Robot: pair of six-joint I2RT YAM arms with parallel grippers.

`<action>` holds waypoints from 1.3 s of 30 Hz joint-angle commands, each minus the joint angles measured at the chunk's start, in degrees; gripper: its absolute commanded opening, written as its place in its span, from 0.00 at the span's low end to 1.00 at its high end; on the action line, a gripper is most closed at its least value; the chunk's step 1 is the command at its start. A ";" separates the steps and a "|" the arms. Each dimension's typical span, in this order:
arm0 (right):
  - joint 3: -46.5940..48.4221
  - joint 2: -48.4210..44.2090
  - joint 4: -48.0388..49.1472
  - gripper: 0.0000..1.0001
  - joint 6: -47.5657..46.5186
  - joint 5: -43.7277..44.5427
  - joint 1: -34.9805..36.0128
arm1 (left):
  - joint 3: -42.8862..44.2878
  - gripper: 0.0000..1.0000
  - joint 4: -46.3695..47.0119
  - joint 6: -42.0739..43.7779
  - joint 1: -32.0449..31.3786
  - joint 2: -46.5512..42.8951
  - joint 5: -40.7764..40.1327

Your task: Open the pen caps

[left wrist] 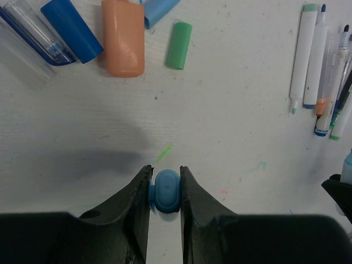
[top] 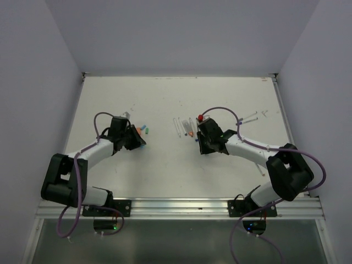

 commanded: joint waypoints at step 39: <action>2.33 0.17 -2.39 0.46 2.00 3.26 0.08 | -0.99 0.59 -0.05 2.78 -0.03 -3.10 -6.13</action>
